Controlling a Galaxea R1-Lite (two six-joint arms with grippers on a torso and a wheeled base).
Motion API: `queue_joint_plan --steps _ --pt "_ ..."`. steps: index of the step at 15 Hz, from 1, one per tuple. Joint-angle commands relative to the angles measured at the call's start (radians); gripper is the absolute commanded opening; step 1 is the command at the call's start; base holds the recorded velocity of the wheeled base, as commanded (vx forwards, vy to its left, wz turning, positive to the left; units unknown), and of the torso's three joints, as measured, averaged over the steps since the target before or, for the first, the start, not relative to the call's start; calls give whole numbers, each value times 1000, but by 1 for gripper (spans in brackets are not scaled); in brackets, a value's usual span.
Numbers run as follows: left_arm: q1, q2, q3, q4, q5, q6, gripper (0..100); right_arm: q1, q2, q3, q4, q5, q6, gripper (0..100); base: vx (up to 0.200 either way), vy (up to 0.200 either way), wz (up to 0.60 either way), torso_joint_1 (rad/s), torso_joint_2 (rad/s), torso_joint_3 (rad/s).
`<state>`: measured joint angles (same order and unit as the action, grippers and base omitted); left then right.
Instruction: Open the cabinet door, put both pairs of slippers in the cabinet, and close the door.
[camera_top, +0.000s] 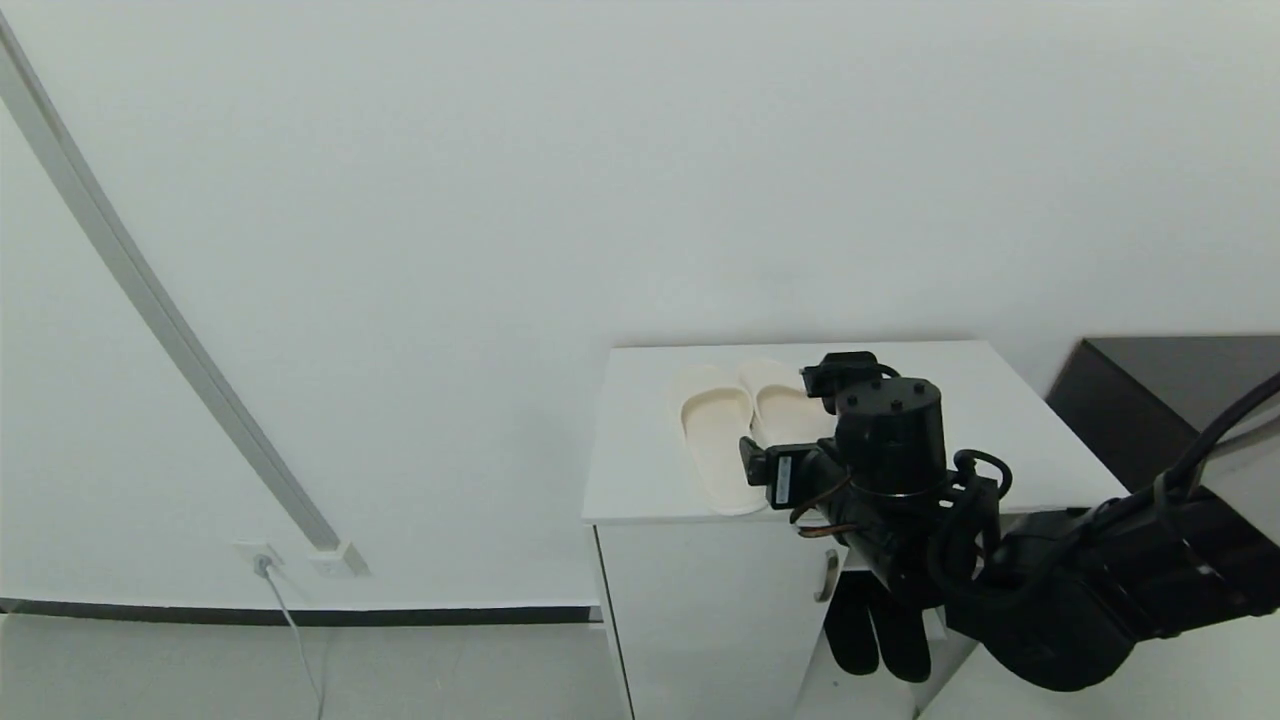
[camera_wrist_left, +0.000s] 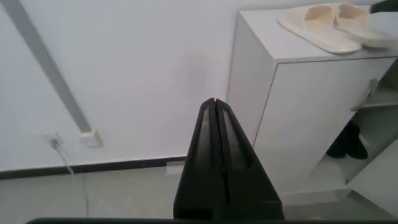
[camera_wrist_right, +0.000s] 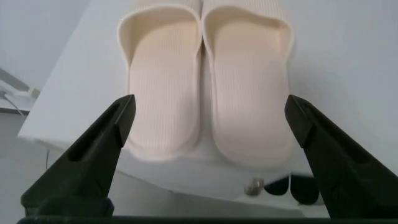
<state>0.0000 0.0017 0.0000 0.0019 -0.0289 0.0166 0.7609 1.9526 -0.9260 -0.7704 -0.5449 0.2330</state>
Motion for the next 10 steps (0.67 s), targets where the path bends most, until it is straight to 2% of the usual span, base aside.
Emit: queue_joint_plan --steps 1,5,10 --pt "0 0 0 0 0 -1 0 0 3 22 -10 8 0 100 0 0 0 0 0 0" --pt "0 0 0 0 1 -1 0 2 65 58 -90 29 -4 100 0 0 0 0 0 0" --pt "0 0 0 0 1 -1 0 -51 198 -67 -113 85 -52 100 0 0 0 0 0 0"
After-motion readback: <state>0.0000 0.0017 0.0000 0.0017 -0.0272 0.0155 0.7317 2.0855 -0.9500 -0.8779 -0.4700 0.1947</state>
